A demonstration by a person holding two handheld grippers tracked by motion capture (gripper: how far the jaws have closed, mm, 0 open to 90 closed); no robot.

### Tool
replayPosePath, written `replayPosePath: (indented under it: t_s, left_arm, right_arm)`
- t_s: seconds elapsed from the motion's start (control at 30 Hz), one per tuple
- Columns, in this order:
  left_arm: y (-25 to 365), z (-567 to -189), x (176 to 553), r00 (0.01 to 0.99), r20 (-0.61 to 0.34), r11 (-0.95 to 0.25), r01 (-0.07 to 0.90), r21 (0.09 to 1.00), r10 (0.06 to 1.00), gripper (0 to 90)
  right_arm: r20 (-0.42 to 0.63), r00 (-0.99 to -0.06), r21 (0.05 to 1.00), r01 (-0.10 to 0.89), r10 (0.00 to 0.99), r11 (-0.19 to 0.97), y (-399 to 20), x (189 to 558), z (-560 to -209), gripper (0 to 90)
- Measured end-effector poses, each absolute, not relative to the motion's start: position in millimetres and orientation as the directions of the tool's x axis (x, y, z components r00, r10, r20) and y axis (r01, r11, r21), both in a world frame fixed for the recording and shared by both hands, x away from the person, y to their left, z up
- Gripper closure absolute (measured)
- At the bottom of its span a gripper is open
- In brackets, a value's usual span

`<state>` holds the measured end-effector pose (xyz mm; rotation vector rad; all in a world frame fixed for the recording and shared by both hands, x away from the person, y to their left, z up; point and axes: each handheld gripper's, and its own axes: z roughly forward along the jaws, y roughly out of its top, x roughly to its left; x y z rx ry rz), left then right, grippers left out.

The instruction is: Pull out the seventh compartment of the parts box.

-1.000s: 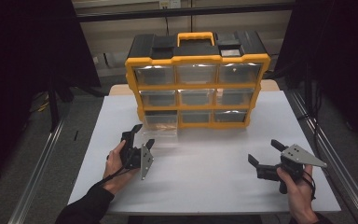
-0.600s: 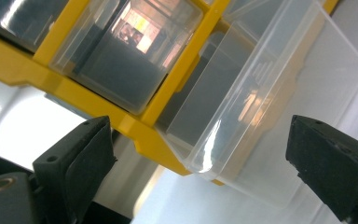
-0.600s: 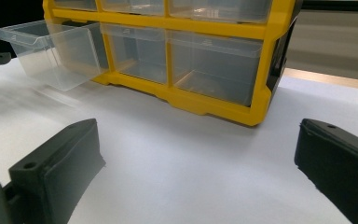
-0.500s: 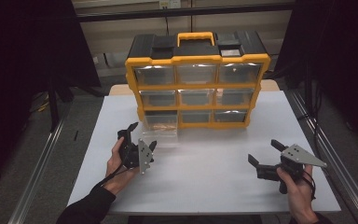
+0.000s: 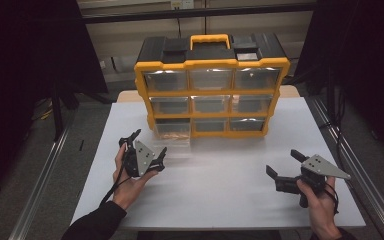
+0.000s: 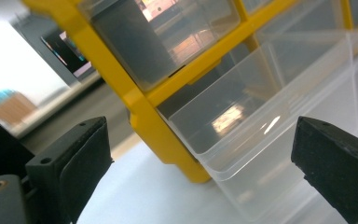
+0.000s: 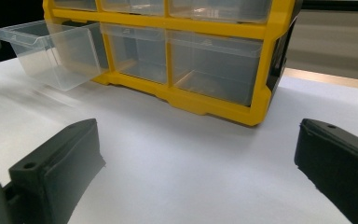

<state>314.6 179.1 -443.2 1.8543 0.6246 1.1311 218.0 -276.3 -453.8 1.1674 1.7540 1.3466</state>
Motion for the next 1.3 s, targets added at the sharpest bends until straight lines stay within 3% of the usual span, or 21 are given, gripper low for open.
replayPosePath:
  t_s: [0.3, 0.47, 0.6, 0.73, 0.83, 1.3]
  left_arm:
    - [192, -441, 323, 0.48, 0.188, -0.296, 0.16, 0.942, 0.857, 3.7]
    - [189, -441, 319, 0.492, 0.121, -0.238, 0.182, 0.954, 0.862, 3.1]
    - [194, -444, 319, 0.499, -0.077, -0.068, 0.265, 0.962, 0.863, 6.0]
    - [199, -446, 318, 0.462, -0.016, -0.104, 0.234, 0.967, 0.886, 4.8]
    - [204, -447, 315, 0.487, -0.059, -0.074, 0.25, 0.965, 0.871, 4.4]
    - [223, -446, 293, 0.522, -0.032, -0.103, 0.228, 0.968, 0.853, 4.6]
  right_arm:
    - [0.037, -0.409, 0.959, 0.27, 0.912, 0.083, -276, 218, -454, 0.0]
    - [0.035, -0.411, 0.96, 0.268, 0.911, 0.084, -276, 218, -454, 0.0]
    - [0.033, -0.412, 0.96, 0.267, 0.91, 0.086, -276, 218, -454, 0.0]
    - [0.036, -0.412, 0.96, 0.268, 0.91, 0.083, -276, 218, -454, 0.0]
    - [0.037, -0.411, 0.96, 0.269, 0.911, 0.082, -276, 218, -454, 0.0]
    - [0.04, -0.41, 0.959, 0.272, 0.911, 0.08, -276, 218, -454, 0.0]
